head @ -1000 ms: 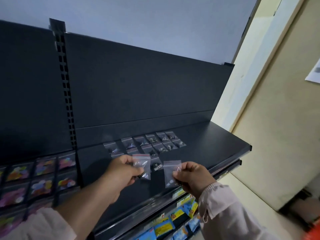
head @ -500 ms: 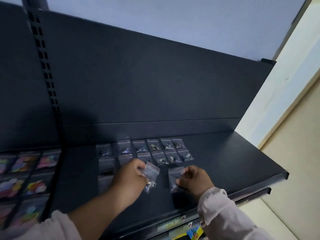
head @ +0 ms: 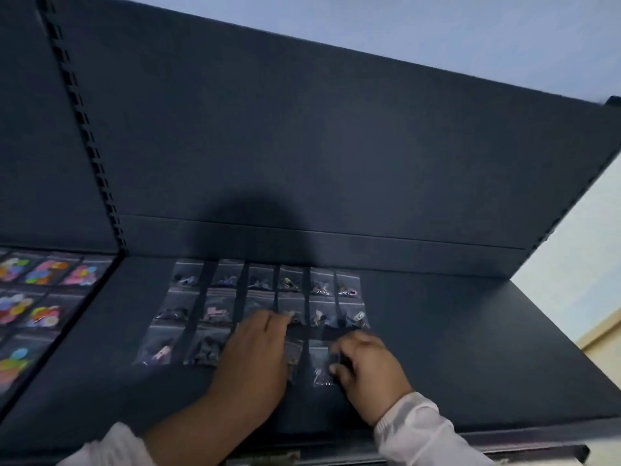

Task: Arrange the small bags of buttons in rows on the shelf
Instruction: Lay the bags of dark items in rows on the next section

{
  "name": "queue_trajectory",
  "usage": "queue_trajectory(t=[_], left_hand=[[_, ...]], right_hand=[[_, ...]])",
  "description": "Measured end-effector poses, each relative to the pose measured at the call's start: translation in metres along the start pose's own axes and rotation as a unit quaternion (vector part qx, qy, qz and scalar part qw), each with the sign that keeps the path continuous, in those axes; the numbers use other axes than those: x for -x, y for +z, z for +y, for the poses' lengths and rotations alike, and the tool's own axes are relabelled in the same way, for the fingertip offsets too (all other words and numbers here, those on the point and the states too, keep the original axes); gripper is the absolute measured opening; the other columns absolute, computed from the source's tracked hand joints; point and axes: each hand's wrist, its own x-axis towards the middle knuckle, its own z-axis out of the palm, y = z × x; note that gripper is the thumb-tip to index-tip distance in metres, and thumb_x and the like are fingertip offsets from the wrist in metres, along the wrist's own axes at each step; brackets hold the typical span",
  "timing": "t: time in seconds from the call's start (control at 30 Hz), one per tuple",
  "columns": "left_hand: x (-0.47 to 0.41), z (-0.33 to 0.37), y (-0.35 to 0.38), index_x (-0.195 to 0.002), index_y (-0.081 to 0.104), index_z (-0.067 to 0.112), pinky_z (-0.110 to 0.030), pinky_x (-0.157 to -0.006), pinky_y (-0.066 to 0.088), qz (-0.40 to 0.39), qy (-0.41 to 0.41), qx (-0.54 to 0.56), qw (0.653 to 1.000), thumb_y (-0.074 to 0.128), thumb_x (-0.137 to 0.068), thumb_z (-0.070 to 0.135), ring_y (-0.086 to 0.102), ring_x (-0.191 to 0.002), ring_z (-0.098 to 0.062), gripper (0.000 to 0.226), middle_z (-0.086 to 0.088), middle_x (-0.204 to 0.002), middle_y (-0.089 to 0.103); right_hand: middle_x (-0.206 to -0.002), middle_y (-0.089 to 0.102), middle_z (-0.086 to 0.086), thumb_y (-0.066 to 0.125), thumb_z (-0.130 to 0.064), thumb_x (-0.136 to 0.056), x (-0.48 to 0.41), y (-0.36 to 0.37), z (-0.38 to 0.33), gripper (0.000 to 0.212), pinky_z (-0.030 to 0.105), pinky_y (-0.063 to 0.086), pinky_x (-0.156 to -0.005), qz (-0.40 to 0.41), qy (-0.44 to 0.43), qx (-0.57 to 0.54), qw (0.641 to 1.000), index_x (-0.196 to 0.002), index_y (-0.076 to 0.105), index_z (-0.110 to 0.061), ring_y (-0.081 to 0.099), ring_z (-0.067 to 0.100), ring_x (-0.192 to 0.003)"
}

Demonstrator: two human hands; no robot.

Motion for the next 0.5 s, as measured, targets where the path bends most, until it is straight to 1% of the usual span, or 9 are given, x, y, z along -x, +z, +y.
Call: queue_trajectory(t=[0.03,0.07,0.1,0.13,0.17,0.27,0.3,0.4,0.5], left_hand=[[0.002,-0.003,0.002,-0.098,0.061,0.022,-0.025,-0.068,0.050,-0.005,0.032,-0.018,0.999,0.078,-0.056,0.005,0.057,-0.082,-0.016,0.049,0.004,-0.094,0.058],[0.003,-0.006,0.006,-0.082,0.063,0.024,-0.022,-0.060,0.048,-0.008,0.059,-0.041,0.997,0.081,-0.046,0.003,0.057,-0.072,-0.013,0.046,0.006,-0.081,0.059],[0.003,-0.009,0.006,-0.072,0.062,0.026,-0.020,-0.055,0.046,-0.025,0.071,-0.064,0.995,0.081,-0.039,0.001,0.056,-0.066,-0.011,0.045,0.009,-0.073,0.060],[0.003,-0.010,0.008,-0.068,0.063,0.027,-0.019,-0.053,0.045,-0.050,0.081,-0.076,0.993,0.079,-0.036,0.001,0.056,-0.063,-0.011,0.044,0.010,-0.069,0.060],[0.004,-0.009,0.009,-0.068,0.065,0.027,-0.020,-0.053,0.047,-0.068,0.080,-0.083,0.991,0.077,-0.037,0.001,0.058,-0.064,-0.011,0.042,0.009,-0.070,0.062],[0.005,-0.015,0.017,-0.094,0.068,0.021,-0.032,-0.074,0.050,-0.092,0.079,-0.110,0.987,0.059,-0.065,0.000,0.060,-0.087,-0.021,0.036,0.002,-0.093,0.064],[0.005,-0.014,0.017,-0.096,0.067,0.020,-0.034,-0.075,0.051,-0.091,0.082,-0.113,0.986,0.057,-0.067,0.001,0.059,-0.089,-0.022,0.036,0.000,-0.095,0.063],[0.002,-0.015,0.021,-0.075,0.067,0.023,-0.030,-0.055,0.054,-0.090,0.097,-0.121,0.984,0.072,-0.048,0.008,0.060,-0.066,-0.017,0.032,0.004,-0.073,0.062],[0.001,-0.014,0.024,-0.072,0.068,0.024,-0.030,-0.052,0.053,-0.073,0.113,-0.149,0.980,0.079,-0.040,0.011,0.058,-0.062,-0.015,0.036,0.006,-0.068,0.061]], right_hand=[[-0.107,0.060,-0.005,0.057,-0.023,-0.082,0.001,0.003,0.002,0.019,0.019,0.037,-0.088,-0.020,-0.037,-0.007,0.999,-0.099,0.065,-0.024,0.051,0.017,-0.104],[-0.107,0.062,-0.006,0.055,-0.025,-0.082,0.001,0.006,0.003,0.019,0.019,0.037,-0.089,-0.041,-0.062,-0.008,0.997,-0.098,0.066,-0.024,0.050,0.018,-0.104],[-0.107,0.063,-0.006,0.052,-0.027,-0.081,0.000,0.009,0.006,0.022,0.019,0.036,-0.089,-0.057,-0.074,-0.008,0.996,-0.097,0.067,-0.024,0.050,0.018,-0.104],[-0.108,0.063,-0.006,0.049,-0.029,-0.081,-0.001,0.011,0.007,0.025,0.019,0.035,-0.089,-0.065,-0.079,-0.006,0.995,-0.098,0.067,-0.025,0.049,0.018,-0.104],[-0.108,0.062,-0.006,0.046,-0.031,-0.080,-0.004,0.012,0.008,0.028,0.019,0.035,-0.089,-0.069,-0.080,-0.004,0.994,-0.099,0.067,-0.025,0.048,0.018,-0.104],[-0.109,0.063,-0.006,0.040,-0.036,-0.078,-0.009,0.013,0.007,0.037,0.021,0.034,-0.091,-0.075,-0.090,-0.005,0.993,-0.102,0.067,-0.026,0.048,0.018,-0.104],[-0.109,0.063,-0.006,0.038,-0.038,-0.078,-0.010,0.013,0.007,0.040,0.020,0.033,-0.091,-0.075,-0.096,-0.005,0.992,-0.102,0.067,-0.026,0.048,0.019,-0.105],[-0.109,0.065,-0.006,0.040,-0.040,-0.078,-0.013,0.016,0.011,0.039,0.016,0.031,-0.089,-0.060,-0.103,-0.014,0.993,-0.101,0.068,-0.026,0.051,0.019,-0.104],[-0.101,0.067,-0.008,0.046,-0.040,-0.077,-0.014,0.021,0.015,0.032,0.014,0.035,-0.085,-0.042,-0.088,-0.002,0.995,-0.094,0.070,-0.027,0.058,0.020,-0.096]])
